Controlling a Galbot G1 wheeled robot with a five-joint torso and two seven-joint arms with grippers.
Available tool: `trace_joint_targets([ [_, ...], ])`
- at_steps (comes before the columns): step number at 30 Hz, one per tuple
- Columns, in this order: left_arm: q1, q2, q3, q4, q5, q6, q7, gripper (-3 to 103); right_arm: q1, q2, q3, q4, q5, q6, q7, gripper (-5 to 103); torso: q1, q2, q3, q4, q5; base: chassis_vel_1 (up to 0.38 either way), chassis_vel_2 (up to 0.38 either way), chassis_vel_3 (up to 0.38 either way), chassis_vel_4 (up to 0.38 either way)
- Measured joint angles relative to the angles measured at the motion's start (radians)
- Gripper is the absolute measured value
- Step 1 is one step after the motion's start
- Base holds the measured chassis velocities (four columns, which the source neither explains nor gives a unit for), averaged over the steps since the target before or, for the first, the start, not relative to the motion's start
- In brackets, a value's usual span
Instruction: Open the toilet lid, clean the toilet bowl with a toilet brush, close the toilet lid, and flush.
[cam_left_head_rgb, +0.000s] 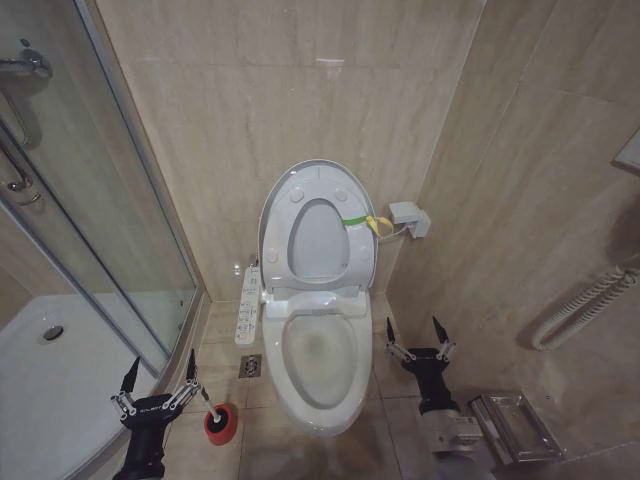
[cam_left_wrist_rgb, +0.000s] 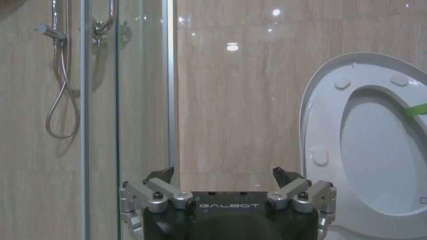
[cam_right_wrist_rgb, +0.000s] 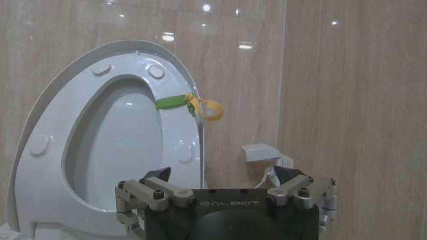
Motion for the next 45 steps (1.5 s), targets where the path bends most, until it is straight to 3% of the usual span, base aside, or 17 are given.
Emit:
trace_joint_targets([
  [45,0.000,0.000,0.000,0.000,0.000,0.000,0.000,97,0.000,0.000,0.000,0.000,0.000,0.000,0.000,100,0.000,0.000,0.000,0.0000,0.0000,0.000,0.000,0.000,0.000],
])
